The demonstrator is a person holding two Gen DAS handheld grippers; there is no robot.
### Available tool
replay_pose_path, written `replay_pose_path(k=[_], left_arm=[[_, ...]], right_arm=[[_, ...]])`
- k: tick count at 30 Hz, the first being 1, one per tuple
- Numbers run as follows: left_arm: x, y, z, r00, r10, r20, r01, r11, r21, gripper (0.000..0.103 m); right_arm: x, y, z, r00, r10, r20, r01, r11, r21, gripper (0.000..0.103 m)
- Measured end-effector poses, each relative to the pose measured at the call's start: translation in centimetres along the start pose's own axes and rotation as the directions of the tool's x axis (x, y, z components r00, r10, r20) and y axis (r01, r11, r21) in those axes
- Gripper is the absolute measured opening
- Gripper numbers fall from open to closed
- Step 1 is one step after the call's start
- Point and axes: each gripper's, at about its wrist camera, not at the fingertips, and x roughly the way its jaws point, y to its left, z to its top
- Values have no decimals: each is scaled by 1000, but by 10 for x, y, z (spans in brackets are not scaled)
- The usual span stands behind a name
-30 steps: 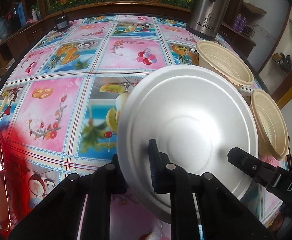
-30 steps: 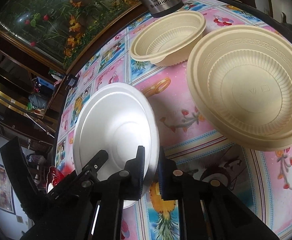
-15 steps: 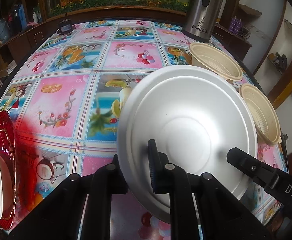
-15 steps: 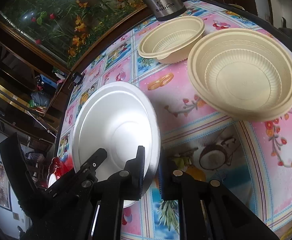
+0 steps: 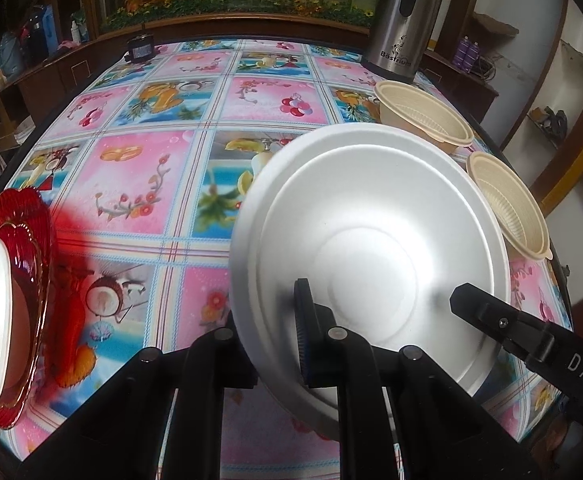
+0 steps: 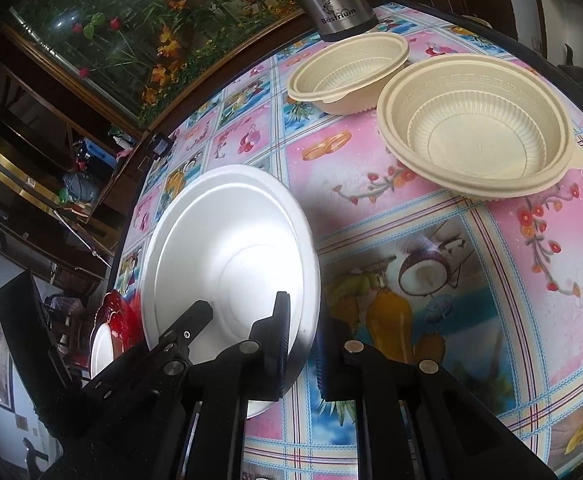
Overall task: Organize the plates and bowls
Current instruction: 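Lift the white foam plate with the left tool toward the red plate stack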
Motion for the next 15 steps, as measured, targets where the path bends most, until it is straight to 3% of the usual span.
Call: replay_pose_path(k=[15], left_arm=[[-18,25,-19,999,7,40,-5,999,-49,11]], right_arm=[[-3,27,-22,1000,16,14,-15,997,-80,10]])
